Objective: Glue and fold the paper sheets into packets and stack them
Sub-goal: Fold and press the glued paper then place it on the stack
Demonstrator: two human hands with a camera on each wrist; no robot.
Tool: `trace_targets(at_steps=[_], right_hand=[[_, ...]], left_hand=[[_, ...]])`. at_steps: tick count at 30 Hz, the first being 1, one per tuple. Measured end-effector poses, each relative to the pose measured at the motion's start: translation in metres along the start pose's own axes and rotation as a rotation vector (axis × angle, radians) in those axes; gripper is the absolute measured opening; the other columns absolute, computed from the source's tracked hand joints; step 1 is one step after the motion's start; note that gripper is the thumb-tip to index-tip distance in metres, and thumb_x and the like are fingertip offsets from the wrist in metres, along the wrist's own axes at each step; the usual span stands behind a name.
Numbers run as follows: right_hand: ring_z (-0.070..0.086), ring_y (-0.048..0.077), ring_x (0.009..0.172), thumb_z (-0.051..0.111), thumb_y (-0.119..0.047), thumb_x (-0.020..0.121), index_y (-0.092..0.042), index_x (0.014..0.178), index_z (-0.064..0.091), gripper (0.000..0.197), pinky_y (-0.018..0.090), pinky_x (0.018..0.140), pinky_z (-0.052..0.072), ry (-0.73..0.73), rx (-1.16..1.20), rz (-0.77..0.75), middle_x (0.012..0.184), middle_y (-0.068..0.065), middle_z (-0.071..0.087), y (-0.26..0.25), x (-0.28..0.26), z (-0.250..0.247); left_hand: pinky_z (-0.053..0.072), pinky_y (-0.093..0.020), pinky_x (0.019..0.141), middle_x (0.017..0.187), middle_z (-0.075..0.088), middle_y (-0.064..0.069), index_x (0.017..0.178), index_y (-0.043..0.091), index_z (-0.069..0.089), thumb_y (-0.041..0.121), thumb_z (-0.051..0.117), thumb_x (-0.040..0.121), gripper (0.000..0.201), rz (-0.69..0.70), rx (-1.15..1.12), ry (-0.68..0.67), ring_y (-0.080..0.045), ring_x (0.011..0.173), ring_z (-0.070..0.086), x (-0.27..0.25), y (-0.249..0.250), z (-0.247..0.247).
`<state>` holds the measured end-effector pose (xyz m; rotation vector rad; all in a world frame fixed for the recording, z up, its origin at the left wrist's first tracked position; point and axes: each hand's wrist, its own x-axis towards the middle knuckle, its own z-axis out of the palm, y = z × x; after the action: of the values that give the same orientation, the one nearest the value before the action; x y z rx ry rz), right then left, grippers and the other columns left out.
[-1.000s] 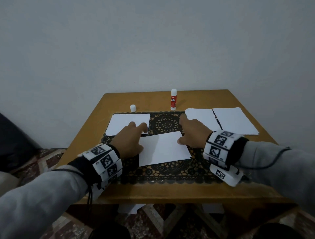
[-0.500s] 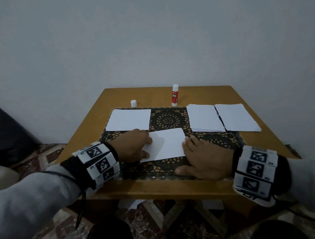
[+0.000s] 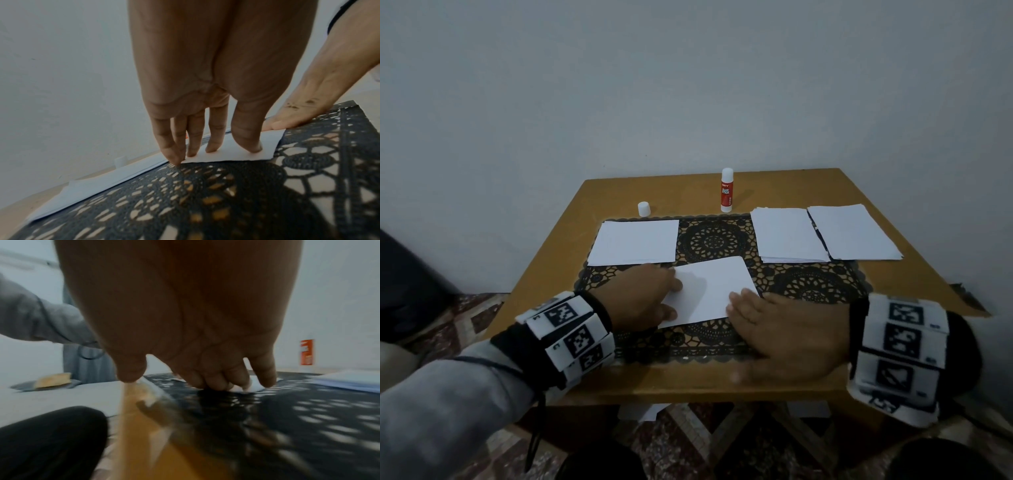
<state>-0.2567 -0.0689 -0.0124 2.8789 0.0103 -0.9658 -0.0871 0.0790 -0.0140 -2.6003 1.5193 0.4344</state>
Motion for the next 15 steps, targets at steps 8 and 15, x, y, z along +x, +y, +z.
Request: trace_targets(at_steps=[8, 15], right_hand=[[-0.018, 0.027, 0.146, 0.015, -0.079, 0.082, -0.004, 0.150, -0.015, 0.105, 0.039, 0.119, -0.004, -0.028, -0.022, -0.001, 0.158, 0.014, -0.021, -0.002, -0.008, 0.006], [-0.014, 0.029, 0.147, 0.015, -0.077, 0.084, -0.002, 0.150, -0.011, 0.104, 0.041, 0.121, 0.000, -0.054, 0.017, 0.024, 0.158, 0.017, -0.016, 0.001, -0.013, 0.000]], left_hand=[[0.024, -0.032, 0.114, 0.154, 0.030, -0.001, 0.143, 0.022, 0.041, 0.035, 0.059, 0.091, 0.057, -0.005, 0.015, 0.001, -0.020, 0.139, 0.032, -0.001, 0.002, 0.001], [0.026, -0.031, 0.112, 0.154, 0.031, -0.002, 0.143, 0.020, 0.040, 0.035, 0.058, 0.092, 0.056, 0.001, 0.037, -0.007, -0.022, 0.138, 0.033, -0.002, 0.004, -0.001]])
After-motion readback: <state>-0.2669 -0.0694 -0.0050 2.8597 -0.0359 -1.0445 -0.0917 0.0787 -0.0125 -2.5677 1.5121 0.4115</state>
